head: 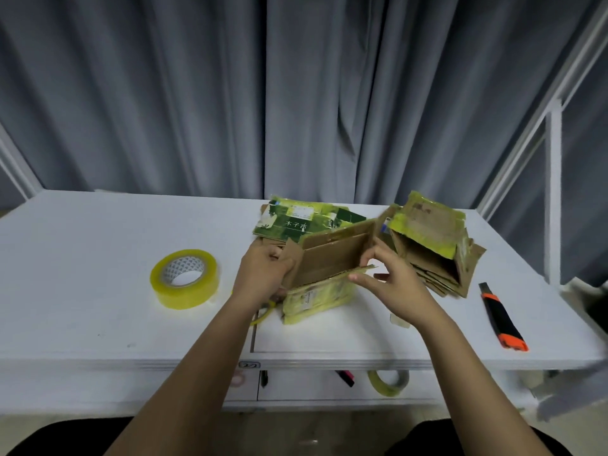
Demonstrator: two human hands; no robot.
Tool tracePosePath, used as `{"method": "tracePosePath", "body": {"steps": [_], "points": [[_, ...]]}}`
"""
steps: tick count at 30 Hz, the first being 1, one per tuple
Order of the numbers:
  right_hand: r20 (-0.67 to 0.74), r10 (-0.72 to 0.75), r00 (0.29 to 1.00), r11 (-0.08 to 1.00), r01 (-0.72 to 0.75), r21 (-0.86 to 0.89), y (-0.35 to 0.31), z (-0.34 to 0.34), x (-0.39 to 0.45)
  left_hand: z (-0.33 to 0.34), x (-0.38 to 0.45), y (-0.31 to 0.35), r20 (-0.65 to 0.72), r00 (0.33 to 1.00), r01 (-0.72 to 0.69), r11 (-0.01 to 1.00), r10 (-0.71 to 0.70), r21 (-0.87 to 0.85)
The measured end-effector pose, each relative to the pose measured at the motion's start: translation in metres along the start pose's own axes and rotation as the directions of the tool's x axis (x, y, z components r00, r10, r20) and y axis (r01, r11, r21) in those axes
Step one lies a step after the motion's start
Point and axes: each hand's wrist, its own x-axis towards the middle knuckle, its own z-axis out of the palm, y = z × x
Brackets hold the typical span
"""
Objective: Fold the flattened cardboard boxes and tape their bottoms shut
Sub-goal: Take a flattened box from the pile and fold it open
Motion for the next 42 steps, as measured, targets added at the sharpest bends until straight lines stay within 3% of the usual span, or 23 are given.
{"method": "tracePosePath", "body": {"steps": [10, 13, 19, 22, 27, 30, 33, 38, 42], "points": [[-0.073, -0.079, 0.994, 0.989, 0.069, -0.131, 0.022, 0.015, -0.011, 0.005, 0.008, -0.001, -0.127, 0.99, 0.049, 0.997, -0.056, -0.057], [-0.069, -0.078, 0.995, 0.993, 0.071, -0.096, 0.024, 0.016, -0.011, 0.007, 0.01, -0.001, -0.145, 0.988, 0.043, 0.998, -0.05, -0.047], [-0.093, -0.028, 0.995, 0.999, 0.031, 0.026, 0.03, 0.021, -0.007, 0.006, 0.0, 0.003, -0.012, 0.999, 0.039, 0.992, -0.04, -0.12], [-0.116, -0.029, 0.993, 0.998, 0.034, 0.045, 0.031, 0.023, -0.004, 0.001, -0.009, -0.005, 0.064, 0.998, -0.016, 0.983, 0.028, -0.185], [-0.127, -0.026, 0.992, 0.999, 0.029, 0.021, 0.033, 0.025, 0.0, -0.003, -0.028, -0.03, -0.02, 0.943, -0.327, 0.913, 0.333, -0.243], [-0.131, -0.014, 0.991, 0.999, 0.02, 0.046, 0.031, 0.029, 0.0, -0.001, -0.036, -0.043, 0.051, 0.877, -0.466, 0.871, 0.478, -0.157], [-0.133, -0.012, 0.991, 0.998, 0.02, 0.061, 0.03, 0.032, 0.001, 0.005, -0.037, -0.048, 0.14, 0.775, -0.626, 0.778, 0.616, 0.048], [-0.122, -0.039, 0.992, 0.995, 0.05, 0.084, 0.029, 0.025, -0.008, 0.004, -0.02, -0.043, 0.316, 0.784, -0.608, 0.763, 0.534, 0.221], [-0.087, -0.071, 0.994, 0.996, 0.076, 0.056, 0.028, 0.02, -0.015, -0.006, 0.0, -0.037, 0.423, 0.745, -0.666, 0.534, 0.516, 0.521]]}}
